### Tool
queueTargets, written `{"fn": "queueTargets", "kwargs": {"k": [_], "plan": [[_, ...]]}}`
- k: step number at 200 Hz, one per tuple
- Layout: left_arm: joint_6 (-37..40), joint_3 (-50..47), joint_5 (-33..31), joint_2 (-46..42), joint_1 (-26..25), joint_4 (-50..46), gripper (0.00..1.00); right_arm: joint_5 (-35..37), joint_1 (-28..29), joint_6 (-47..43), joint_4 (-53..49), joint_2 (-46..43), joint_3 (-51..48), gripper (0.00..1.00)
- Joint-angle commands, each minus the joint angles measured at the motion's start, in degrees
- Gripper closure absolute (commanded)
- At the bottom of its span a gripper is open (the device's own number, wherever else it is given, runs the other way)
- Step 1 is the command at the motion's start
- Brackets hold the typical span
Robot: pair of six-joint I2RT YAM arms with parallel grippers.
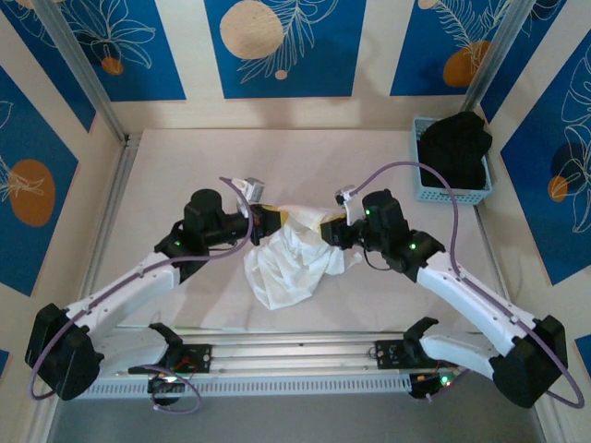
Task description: Fold the inside-out t-shirt
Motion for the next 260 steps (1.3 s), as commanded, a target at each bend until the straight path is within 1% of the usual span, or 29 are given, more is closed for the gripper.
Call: {"fn": "queueTargets", "kwargs": {"k": [1, 27, 35, 45, 87, 107, 121, 137, 173, 195, 216, 231, 247, 260], "plan": [[-0.6, 2.4, -0.4, 0.7, 0.1, 0.1, 1.00, 6.5, 2.9, -4.7, 2.3, -2.9, -2.5, 0.60], [-0.7, 2.6, -0.4, 1.1, 0.1, 0.1, 1.00, 12.2, 7.2, -7.7, 4.3, -3.6, -3.9, 0.51], [-0.7, 2.7, -0.4, 1.1, 0.0, 0.1, 1.00, 13.9, 8.3, -8.6, 4.9, -3.3, -4.0, 0.46], [-0.8, 2.7, -0.3, 1.1, 0.0, 0.1, 1.00, 15.5, 9.5, -9.7, 5.5, -2.6, -4.0, 0.42], [-0.9, 2.7, 0.0, 1.3, -0.1, 0.4, 1.00, 25.3, 14.2, -13.2, 6.9, 2.9, -1.9, 0.37], [-0.9, 2.5, 0.1, 1.2, -0.1, 0.4, 1.00, 30.3, 15.3, -13.4, 7.5, 6.1, -0.1, 0.37], [-0.8, 2.4, 0.0, 1.1, -0.1, 0.3, 1.00, 33.7, 15.7, -13.1, 8.0, 7.4, 0.9, 0.42], [-0.4, 2.3, -0.3, 1.1, 0.0, 0.0, 1.00, 35.1, 15.9, -12.9, 9.1, 7.2, 0.9, 0.51], [0.6, 2.1, -1.4, 1.0, -0.1, -1.0, 1.00, 35.0, 15.8, -12.0, 9.5, 4.1, 0.1, 0.73], [1.3, 2.2, -3.0, 1.2, -0.1, -2.2, 1.00, 33.0, 15.1, -11.1, 8.5, 1.5, -0.4, 0.87], [2.2, 2.7, -6.5, 1.3, -0.1, -5.1, 1.00, 29.7, 13.6, -9.7, 7.4, -1.2, -0.7, 1.00], [3.1, 3.1, -8.9, 1.2, -0.1, -7.4, 1.00, 25.4, 11.6, -8.3, 6.3, -3.2, -0.7, 1.00], [3.7, 3.5, -10.7, 1.0, 0.0, -9.1, 1.00, 18.0, 8.7, -7.2, 4.8, -5.3, -0.4, 1.00], [3.6, 3.5, -10.6, 0.8, 0.0, -9.1, 1.00, 11.4, 7.3, -7.8, 4.5, -5.8, -0.6, 1.00]]}}
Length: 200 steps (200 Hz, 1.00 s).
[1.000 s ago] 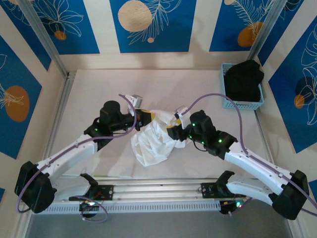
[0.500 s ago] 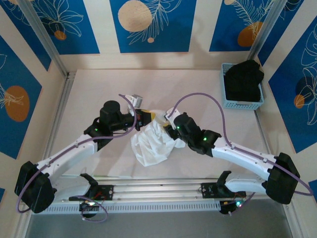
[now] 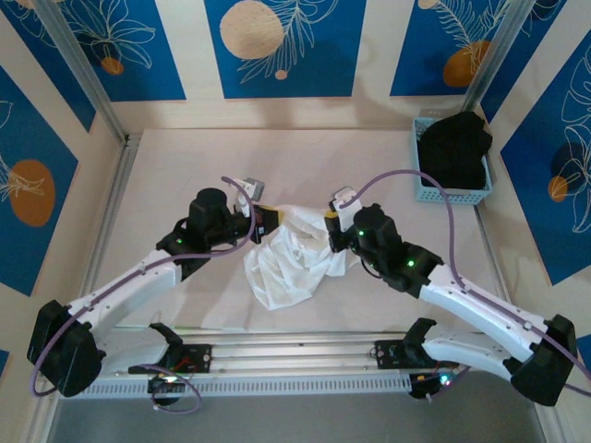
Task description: Fold the inside-out t-shirt
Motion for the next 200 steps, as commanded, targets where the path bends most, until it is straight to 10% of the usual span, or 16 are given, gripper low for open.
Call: {"fn": "queueTargets", "kwargs": {"k": [1, 54, 105, 200], "plan": [[1.9, 2.4, -3.0, -0.3, 0.1, -2.4, 1.00, -12.9, -2.5, 1.3, -1.5, -2.0, 0.6, 1.00], [1.3, 2.2, -0.8, -0.5, 0.0, -0.9, 1.00, -11.4, 2.4, -4.3, -0.5, 5.3, 0.1, 0.63], [0.9, 2.1, 0.5, -0.6, 0.0, -0.1, 1.00, -5.3, 2.6, -6.9, 1.6, 12.7, 2.3, 0.55], [1.7, 1.9, -3.0, -0.7, 0.0, -1.9, 1.00, -12.2, -1.6, -1.4, 4.3, 11.2, 2.3, 1.00]]}}
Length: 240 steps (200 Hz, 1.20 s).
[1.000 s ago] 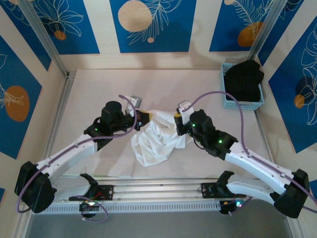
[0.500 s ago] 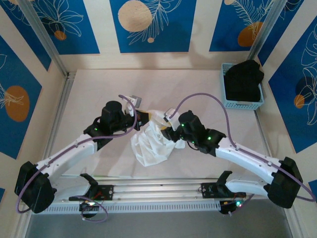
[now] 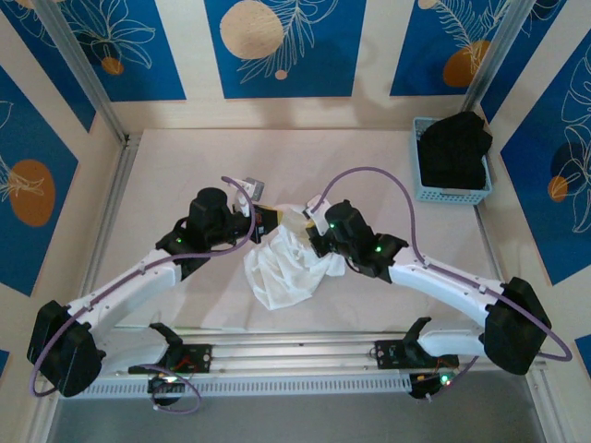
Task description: Fold the inside-out t-shirt
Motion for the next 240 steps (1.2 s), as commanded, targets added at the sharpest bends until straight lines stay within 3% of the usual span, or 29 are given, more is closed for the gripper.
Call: {"fn": "queueTargets", "kwargs": {"k": [1, 51, 83, 136, 188, 213, 240], "plan": [[1.2, 1.5, -2.5, -0.8, 0.0, -1.1, 1.00, -7.2, -2.1, 2.7, 1.1, -4.4, 1.1, 1.00], [2.2, 2.1, -7.1, 0.2, 0.2, -3.6, 1.00, -39.1, -14.1, 15.8, 3.6, -12.8, -0.2, 1.00], [3.7, 2.1, -9.7, 0.3, 0.2, -5.2, 1.00, -51.4, -20.7, 24.9, 7.3, -14.1, -0.3, 1.00], [7.8, 1.8, -14.6, -1.6, 0.6, -10.2, 1.00, -58.9, -29.7, 30.7, 5.4, -14.3, -0.9, 1.00], [10.1, 1.4, -19.0, -3.7, 1.1, -13.5, 1.00, -64.9, -36.6, 30.1, 2.4, -17.2, -1.1, 1.00], [10.2, 1.9, -18.6, -2.1, 1.0, -15.2, 1.00, -63.0, -35.9, 26.3, -1.9, -17.0, -0.1, 1.00], [10.0, 2.2, -10.0, -0.2, 0.5, -13.2, 1.00, -55.4, -31.1, 19.4, -8.8, -15.4, 1.6, 1.00]]}}
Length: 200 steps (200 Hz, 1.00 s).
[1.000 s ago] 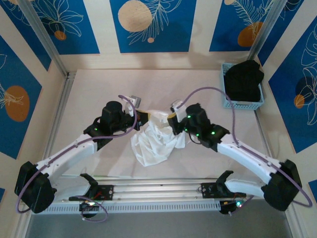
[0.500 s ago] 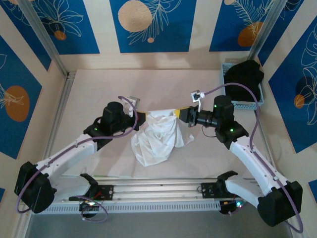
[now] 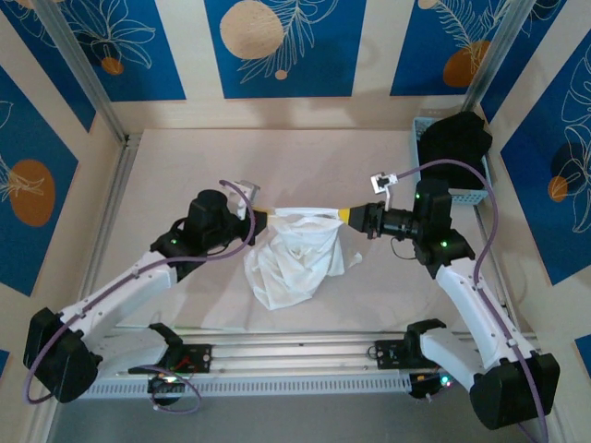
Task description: Fold the inside-out t-shirt
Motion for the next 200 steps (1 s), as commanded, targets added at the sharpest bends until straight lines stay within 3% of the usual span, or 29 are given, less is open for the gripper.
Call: {"fn": "queueTargets", "kwargs": {"k": [1, 54, 88, 141, 200], "plan": [[0.5, 1.0, 2.9, 1.7, 0.6, -2.7, 1.00, 6.2, 2.8, -6.9, -7.3, 0.4, 2.7, 1.00], [-3.4, 0.5, 13.8, 2.2, 0.3, 4.7, 1.00, 31.0, 13.2, -18.5, -17.5, 4.0, 2.8, 1.00], [-4.6, 1.0, 19.1, 1.5, 0.3, 7.8, 1.00, 46.5, 19.2, -19.6, -17.5, 3.6, 2.2, 0.81], [-4.4, 1.0, 19.0, 1.3, 0.3, 7.5, 1.00, 48.9, 25.6, -24.5, -12.4, -0.7, 0.9, 0.65], [-4.2, 1.4, 18.8, 1.6, 0.3, 7.2, 1.00, 48.6, 29.1, -27.5, -11.5, 2.7, 1.5, 0.54]]}}
